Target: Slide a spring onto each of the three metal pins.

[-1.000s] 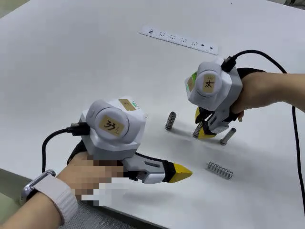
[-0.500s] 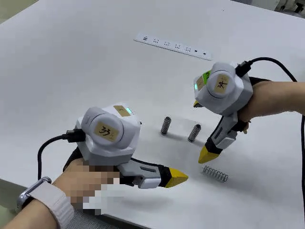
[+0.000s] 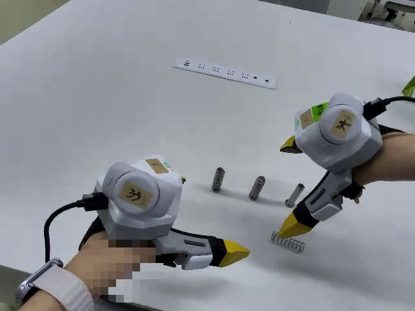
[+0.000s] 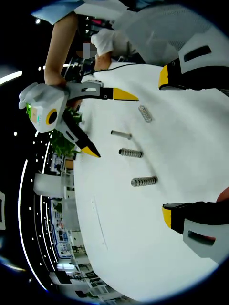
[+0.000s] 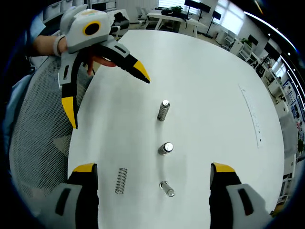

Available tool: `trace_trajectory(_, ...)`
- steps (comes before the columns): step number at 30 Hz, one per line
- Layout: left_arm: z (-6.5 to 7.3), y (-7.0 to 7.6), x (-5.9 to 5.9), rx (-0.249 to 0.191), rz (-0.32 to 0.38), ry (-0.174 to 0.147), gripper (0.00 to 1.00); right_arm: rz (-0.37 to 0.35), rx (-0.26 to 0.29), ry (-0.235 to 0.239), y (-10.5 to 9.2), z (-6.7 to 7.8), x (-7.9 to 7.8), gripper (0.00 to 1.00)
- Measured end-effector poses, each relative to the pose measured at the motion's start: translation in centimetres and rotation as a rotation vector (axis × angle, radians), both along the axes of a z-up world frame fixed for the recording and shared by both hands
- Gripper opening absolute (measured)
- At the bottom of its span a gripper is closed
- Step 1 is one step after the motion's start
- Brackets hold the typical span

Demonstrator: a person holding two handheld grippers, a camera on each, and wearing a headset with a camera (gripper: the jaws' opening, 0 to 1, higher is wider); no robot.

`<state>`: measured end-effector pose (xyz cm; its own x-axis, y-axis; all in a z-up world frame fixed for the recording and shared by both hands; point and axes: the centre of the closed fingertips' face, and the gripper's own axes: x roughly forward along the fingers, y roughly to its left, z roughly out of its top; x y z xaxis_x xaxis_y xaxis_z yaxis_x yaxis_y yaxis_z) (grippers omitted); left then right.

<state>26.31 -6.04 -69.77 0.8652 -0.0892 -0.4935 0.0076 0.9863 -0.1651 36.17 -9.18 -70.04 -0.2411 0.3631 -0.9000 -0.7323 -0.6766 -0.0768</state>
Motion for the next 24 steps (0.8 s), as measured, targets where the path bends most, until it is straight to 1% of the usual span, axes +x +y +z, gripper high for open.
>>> trace_trajectory(2, 0.0, 0.0, 0.0, 0.001, 0.001, 0.002, 1.00, -0.013, -0.001, 0.011, -0.7, 0.0, 0.1, 0.99)
trace_trajectory(7, -0.1, 0.0, 0.0, 0.002, 0.002, 0.006, 1.00, -0.056, 0.014, 0.017, -2.1, -0.1, 0.6, 0.99)
trace_trajectory(9, -0.1, 0.2, 0.0, 0.001, 0.006, 0.006, 1.00, -0.080, 0.040, 0.023, -2.4, 0.1, 0.8, 0.99)
trace_trajectory(13, -0.3, 0.3, -0.1, 0.002, 0.012, 0.008, 1.00, -0.134, 0.068, 0.063, -3.1, 0.3, 1.1, 0.99)
trace_trajectory(15, -0.3, 0.4, -0.1, 0.004, 0.013, 0.010, 1.00, -0.152, 0.074, 0.072, -3.5, 0.3, 1.1, 0.99)
trace_trajectory(16, -0.3, 0.4, -0.1, 0.004, 0.014, 0.013, 1.00, -0.158, 0.089, 0.073, -3.7, 0.4, 1.0, 0.99)
trace_trajectory(19, -0.4, 0.4, -0.2, 0.005, 0.018, 0.015, 1.00, -0.187, 0.100, 0.098, -4.5, 0.4, 0.8, 0.99)
trace_trajectory(22, -0.4, 0.5, -0.2, -0.001, 0.023, 0.016, 1.00, -0.225, 0.122, 0.106, -5.1, 0.3, 1.3, 0.99)
trace_trajectory(24, -0.4, 0.4, -0.2, -0.004, 0.023, 0.017, 1.00, -0.257, 0.141, 0.131, -5.6, 0.4, 1.1, 0.99)
